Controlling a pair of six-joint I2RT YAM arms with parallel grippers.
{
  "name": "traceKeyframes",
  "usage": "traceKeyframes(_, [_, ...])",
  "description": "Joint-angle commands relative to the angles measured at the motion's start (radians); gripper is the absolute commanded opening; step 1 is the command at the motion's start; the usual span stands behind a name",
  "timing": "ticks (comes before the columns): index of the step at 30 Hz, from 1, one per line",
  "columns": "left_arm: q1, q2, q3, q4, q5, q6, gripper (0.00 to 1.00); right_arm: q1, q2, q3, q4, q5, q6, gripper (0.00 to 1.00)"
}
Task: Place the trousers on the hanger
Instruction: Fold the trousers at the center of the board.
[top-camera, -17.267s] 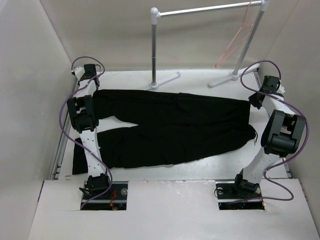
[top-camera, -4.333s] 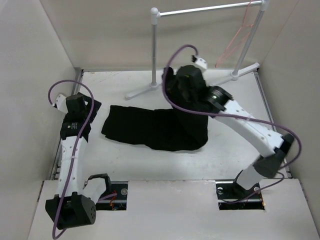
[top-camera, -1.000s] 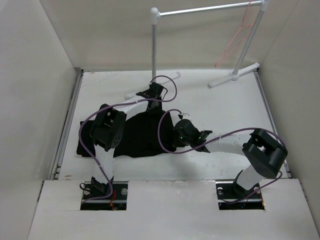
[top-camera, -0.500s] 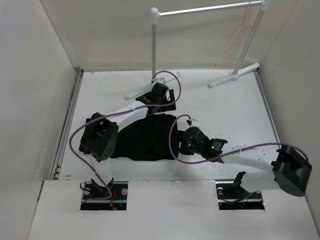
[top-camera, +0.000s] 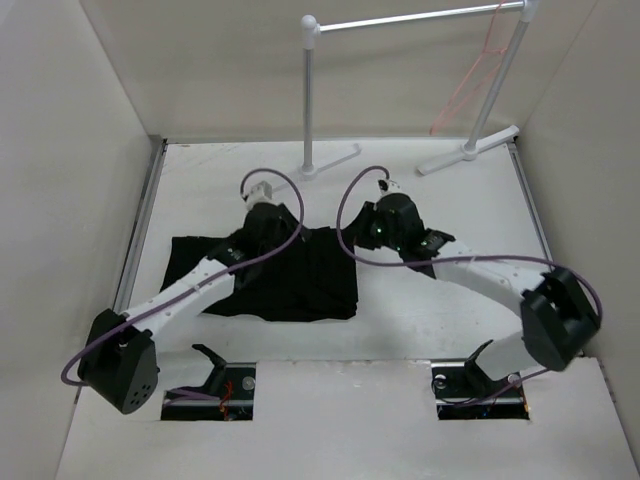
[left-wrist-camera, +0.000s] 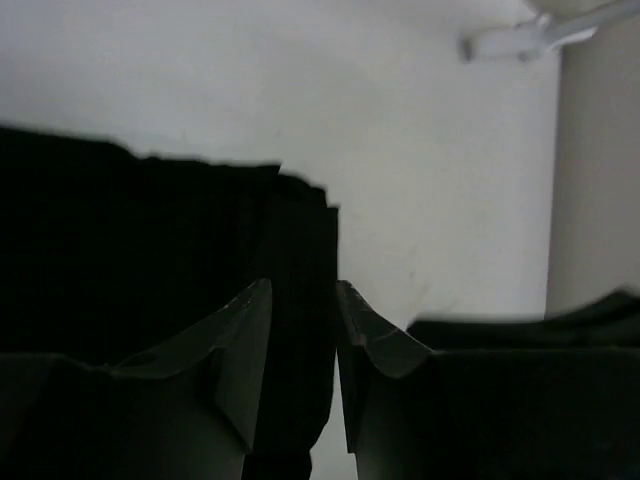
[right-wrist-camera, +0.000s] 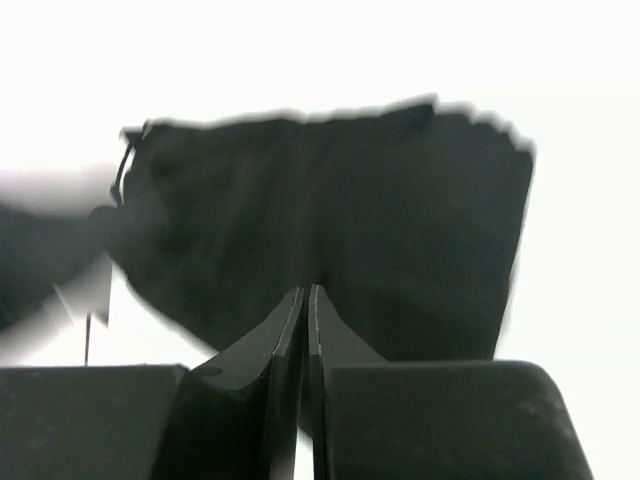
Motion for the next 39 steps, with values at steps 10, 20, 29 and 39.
traceKeyframes(10, [-0.149, -0.055, -0.340, 0.169, 0.041, -0.255, 0.29, -0.107, 0.417, 0.136, 0.200, -0.136, 0.114, 0.10])
traceKeyframes(20, [-0.132, -0.121, -0.463, 0.175, 0.025, -0.262, 0.32, -0.133, 0.423, 0.151, 0.165, -0.113, 0.129, 0.18])
traceKeyframes(29, [-0.139, -0.213, -0.226, 0.032, -0.028, -0.138, 0.59, -0.103, 0.081, -0.002, 0.041, -0.156, 0.051, 0.48])
traceKeyframes(39, [0.040, 0.178, -0.164, 0.258, 0.059, -0.066, 0.41, 0.020, 0.072, -0.280, 0.139, -0.090, 0.143, 0.12])
